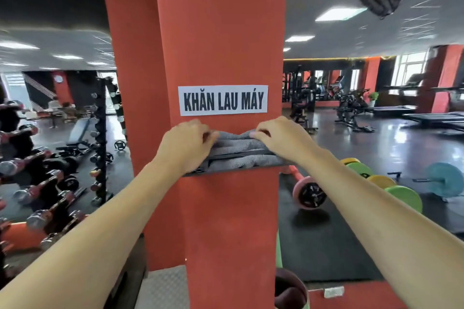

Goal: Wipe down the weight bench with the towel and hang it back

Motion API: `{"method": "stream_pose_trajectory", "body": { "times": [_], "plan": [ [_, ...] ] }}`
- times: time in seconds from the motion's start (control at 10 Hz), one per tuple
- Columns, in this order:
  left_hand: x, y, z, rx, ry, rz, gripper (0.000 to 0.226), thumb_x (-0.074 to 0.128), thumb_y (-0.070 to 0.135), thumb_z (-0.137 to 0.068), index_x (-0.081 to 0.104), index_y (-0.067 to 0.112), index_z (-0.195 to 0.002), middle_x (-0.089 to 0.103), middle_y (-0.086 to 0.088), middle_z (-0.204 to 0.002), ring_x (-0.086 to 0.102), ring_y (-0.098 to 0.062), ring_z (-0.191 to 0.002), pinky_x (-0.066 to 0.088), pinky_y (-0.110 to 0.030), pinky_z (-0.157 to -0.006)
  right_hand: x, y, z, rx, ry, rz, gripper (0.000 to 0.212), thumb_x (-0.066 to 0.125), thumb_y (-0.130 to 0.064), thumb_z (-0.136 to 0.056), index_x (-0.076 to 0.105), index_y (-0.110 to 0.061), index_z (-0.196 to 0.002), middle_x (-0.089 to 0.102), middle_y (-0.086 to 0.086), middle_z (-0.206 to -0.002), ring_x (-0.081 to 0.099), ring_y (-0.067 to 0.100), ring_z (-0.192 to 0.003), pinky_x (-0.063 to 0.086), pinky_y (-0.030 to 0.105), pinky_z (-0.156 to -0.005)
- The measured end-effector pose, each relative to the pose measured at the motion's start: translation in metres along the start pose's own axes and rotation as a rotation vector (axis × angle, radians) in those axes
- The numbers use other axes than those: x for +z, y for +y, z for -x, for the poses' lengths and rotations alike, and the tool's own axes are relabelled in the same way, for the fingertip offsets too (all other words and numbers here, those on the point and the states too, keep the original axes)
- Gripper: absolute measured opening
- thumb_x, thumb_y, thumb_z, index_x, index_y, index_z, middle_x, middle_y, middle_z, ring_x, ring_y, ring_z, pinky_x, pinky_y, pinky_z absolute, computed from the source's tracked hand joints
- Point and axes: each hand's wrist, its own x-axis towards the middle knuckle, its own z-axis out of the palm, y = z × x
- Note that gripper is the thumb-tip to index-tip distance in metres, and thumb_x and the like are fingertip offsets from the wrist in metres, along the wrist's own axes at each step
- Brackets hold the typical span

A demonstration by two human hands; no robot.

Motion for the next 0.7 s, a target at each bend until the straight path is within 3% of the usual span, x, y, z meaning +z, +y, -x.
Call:
{"method": "stream_pose_trajectory", "body": {
  "times": [0.1, 0.2, 0.3, 0.4, 0.5, 0.6, 0.7],
  "plan": [
    [0.011, 0.0, 0.009, 0.043, -0.064, -0.181, 0.056, 0.027, 0.055, -0.106, 0.07, 0.019, -0.099, 0.071, -0.008, -0.113, 0.066, -0.036, -0.108, 0.041, -0.038, -0.076, 0.006, -0.002, 0.016, -0.028, -0.126, 0.079, 0.046, 0.032, -0.038, -0.11, 0.072, -0.015, -0.109, 0.075, 0.014, -0.093, 0.071, 0.029, -0.088, 0.056, 0.046, -0.083],
    [0.013, -0.003, 0.013, 0.103, -0.024, -0.251, 0.06, 0.02, 0.056, -0.106, 0.07, 0.024, -0.096, 0.074, -0.008, -0.109, 0.069, -0.036, -0.103, 0.039, -0.036, -0.072, 0.008, -0.001, 0.028, -0.053, -0.138, 0.138, 0.04, 0.031, -0.029, -0.111, 0.058, -0.022, -0.14, 0.072, 0.009, -0.125, 0.065, 0.032, -0.117, 0.054, 0.053, -0.093],
    [0.013, -0.001, 0.02, 0.143, -0.004, -0.276, 0.056, 0.021, 0.056, -0.106, 0.071, 0.031, -0.103, 0.076, -0.006, -0.108, 0.07, -0.036, -0.101, 0.045, -0.038, -0.073, 0.003, -0.004, 0.039, -0.02, -0.101, 0.08, 0.044, 0.03, -0.039, -0.11, 0.058, -0.028, -0.141, 0.064, -0.005, -0.14, 0.056, 0.021, -0.132, 0.05, 0.047, -0.101],
    [0.011, 0.016, 0.033, 0.157, 0.075, -0.232, 0.049, 0.031, 0.052, -0.104, 0.07, 0.025, -0.115, 0.075, -0.002, -0.118, 0.069, -0.031, -0.108, 0.05, -0.04, -0.081, -0.002, -0.003, 0.052, -0.043, -0.04, 0.085, 0.042, 0.035, -0.041, -0.108, 0.06, -0.025, -0.138, 0.064, -0.006, -0.139, 0.058, 0.016, -0.128, 0.049, 0.038, -0.099],
    [0.007, 0.041, 0.047, 0.251, 0.129, -0.127, 0.042, 0.047, 0.041, -0.102, 0.067, 0.012, -0.125, 0.071, -0.01, -0.129, 0.065, -0.033, -0.12, 0.046, -0.044, -0.101, -0.012, 0.001, 0.077, -0.032, 0.048, 0.112, 0.044, 0.043, -0.042, -0.105, 0.056, -0.018, -0.139, 0.061, 0.0, -0.141, 0.056, 0.02, -0.129, 0.045, 0.036, -0.099],
    [0.004, 0.078, 0.063, 0.346, 0.166, -0.051, 0.047, 0.049, 0.036, -0.102, 0.062, 0.005, -0.135, 0.061, -0.017, -0.144, 0.056, -0.036, -0.136, 0.038, -0.051, -0.116, -0.029, 0.01, 0.118, 0.003, 0.132, 0.103, 0.045, 0.049, -0.04, -0.103, 0.056, -0.015, -0.139, 0.061, 0.005, -0.141, 0.053, 0.024, -0.132, 0.043, 0.039, -0.106],
    [0.009, 0.13, 0.082, 0.415, 0.173, -0.004, 0.058, 0.038, 0.042, -0.101, 0.06, 0.002, -0.137, 0.06, -0.019, -0.145, 0.054, -0.037, -0.137, 0.037, -0.053, -0.118, -0.054, 0.03, 0.174, 0.086, 0.186, 0.16, 0.049, 0.051, -0.042, -0.103, 0.056, -0.012, -0.141, 0.057, 0.006, -0.147, 0.048, 0.022, -0.139, 0.037, 0.035, -0.112]
  ]
}}
